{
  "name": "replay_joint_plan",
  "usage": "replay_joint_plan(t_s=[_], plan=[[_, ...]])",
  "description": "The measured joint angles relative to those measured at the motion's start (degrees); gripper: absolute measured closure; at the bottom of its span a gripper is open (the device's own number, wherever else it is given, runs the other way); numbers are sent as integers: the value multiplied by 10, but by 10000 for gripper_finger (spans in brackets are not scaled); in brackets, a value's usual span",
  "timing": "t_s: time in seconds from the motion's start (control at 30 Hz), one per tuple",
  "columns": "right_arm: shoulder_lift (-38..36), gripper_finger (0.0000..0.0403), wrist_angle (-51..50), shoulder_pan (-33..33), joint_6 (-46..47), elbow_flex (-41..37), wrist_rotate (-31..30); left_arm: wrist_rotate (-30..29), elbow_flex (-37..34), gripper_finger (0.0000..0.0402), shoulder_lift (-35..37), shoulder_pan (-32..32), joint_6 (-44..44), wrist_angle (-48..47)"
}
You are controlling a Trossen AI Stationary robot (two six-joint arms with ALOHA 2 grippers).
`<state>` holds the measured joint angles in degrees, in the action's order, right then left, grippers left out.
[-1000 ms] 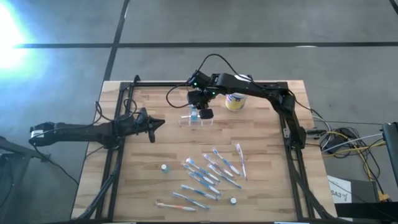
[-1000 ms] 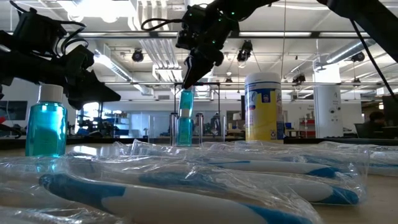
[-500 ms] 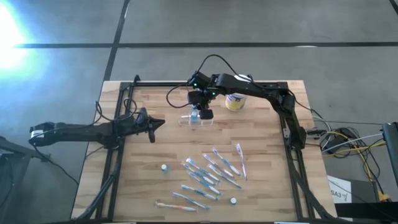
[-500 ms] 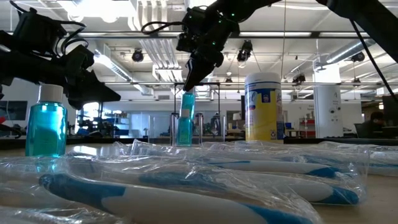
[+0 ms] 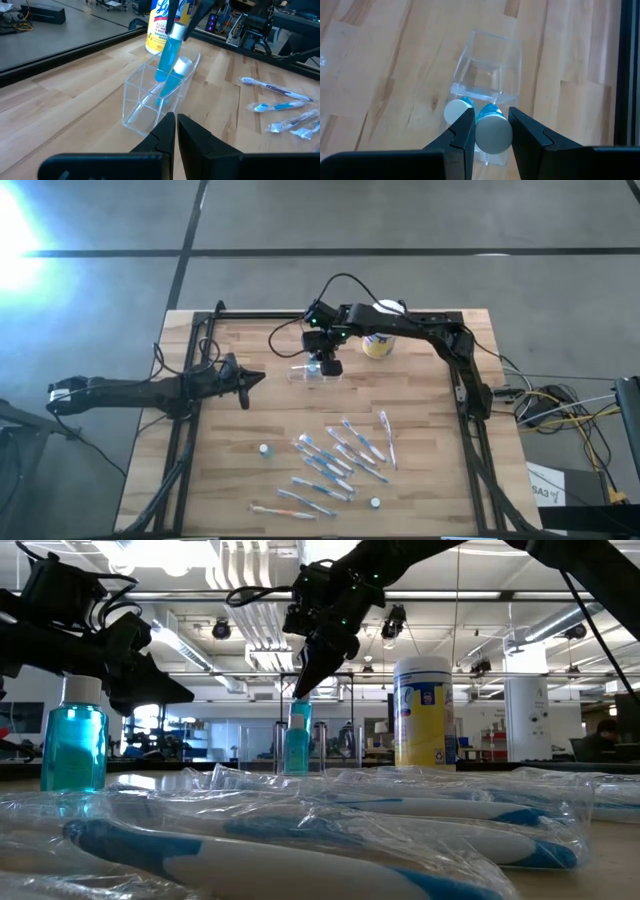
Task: Pick & Place toothbrushing station
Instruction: Put the blue mouthwash into the middle section of the transparent organizer
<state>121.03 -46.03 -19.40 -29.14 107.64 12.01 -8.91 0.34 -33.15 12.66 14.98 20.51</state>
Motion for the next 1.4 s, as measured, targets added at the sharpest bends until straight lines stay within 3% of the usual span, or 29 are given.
replay_joint_plan(t_s=[1.17, 1.4], plan=[[15, 311, 78, -8, -17, -32, 6, 0, 0, 378, 0, 0, 0, 0], [32, 267, 92, -8, -12, -26, 11, 0, 0, 378, 0, 0, 0, 0]])
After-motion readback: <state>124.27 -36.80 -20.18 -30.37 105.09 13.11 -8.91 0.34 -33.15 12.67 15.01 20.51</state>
